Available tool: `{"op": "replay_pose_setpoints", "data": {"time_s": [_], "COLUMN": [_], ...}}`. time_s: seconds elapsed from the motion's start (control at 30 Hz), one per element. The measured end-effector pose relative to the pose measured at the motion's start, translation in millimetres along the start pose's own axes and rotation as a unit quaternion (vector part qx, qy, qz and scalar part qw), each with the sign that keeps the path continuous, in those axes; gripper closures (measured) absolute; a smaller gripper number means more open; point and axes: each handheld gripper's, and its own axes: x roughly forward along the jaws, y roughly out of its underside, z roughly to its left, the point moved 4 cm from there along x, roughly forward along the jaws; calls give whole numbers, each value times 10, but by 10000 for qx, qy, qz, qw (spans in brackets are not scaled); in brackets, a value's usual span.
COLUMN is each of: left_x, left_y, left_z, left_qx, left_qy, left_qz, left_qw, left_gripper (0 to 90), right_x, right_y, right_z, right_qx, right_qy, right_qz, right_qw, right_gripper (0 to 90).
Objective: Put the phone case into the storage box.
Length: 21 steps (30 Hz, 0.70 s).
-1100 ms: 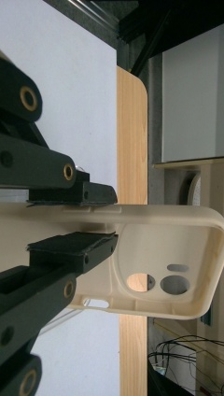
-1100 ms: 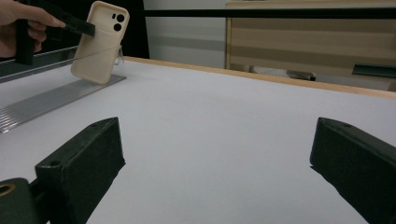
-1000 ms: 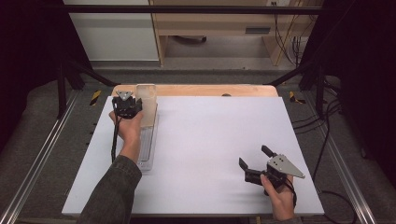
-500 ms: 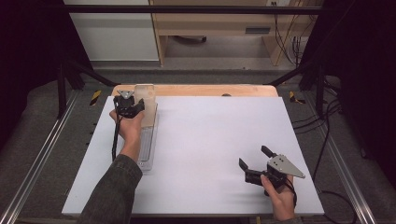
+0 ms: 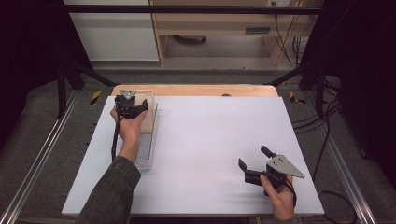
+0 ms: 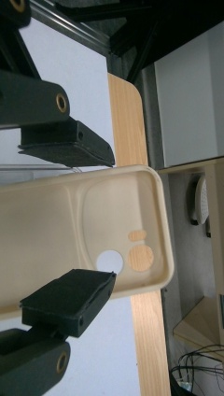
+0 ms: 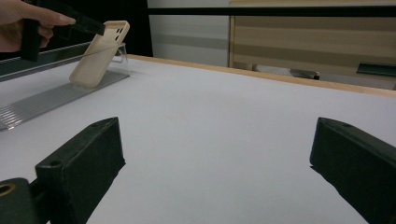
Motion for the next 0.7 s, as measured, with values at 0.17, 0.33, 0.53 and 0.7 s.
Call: {"op": "replay_pose_setpoints", "data": {"time_s": [0.17, 0.33, 0.53, 0.7], "left_x": [-31, -47, -56, -64], "left_y": [-21, -32, -43, -52], "left_z": [-33, -67, -120, -152], "left_qx": [-17, 30, -14, -88], "left_qy": [137, 203, 319, 417], "left_qz": [-62, -112, -184, -235], "left_qw": [9999, 9997, 9993, 9988], "left_gripper": [344, 326, 301, 259], "right_x": [3, 3, 1, 7], "right_y": [-1, 0, 0, 3], "right_z": [8, 11, 10, 16], "right_qx": [-7, -10, -16, -21], "right_qy": [-4, -1, 5, -7], "right_qz": [1, 9, 10, 23], "right_qw": [10000, 10000, 10000, 10000], "right_gripper": [27, 27, 27, 26]}}
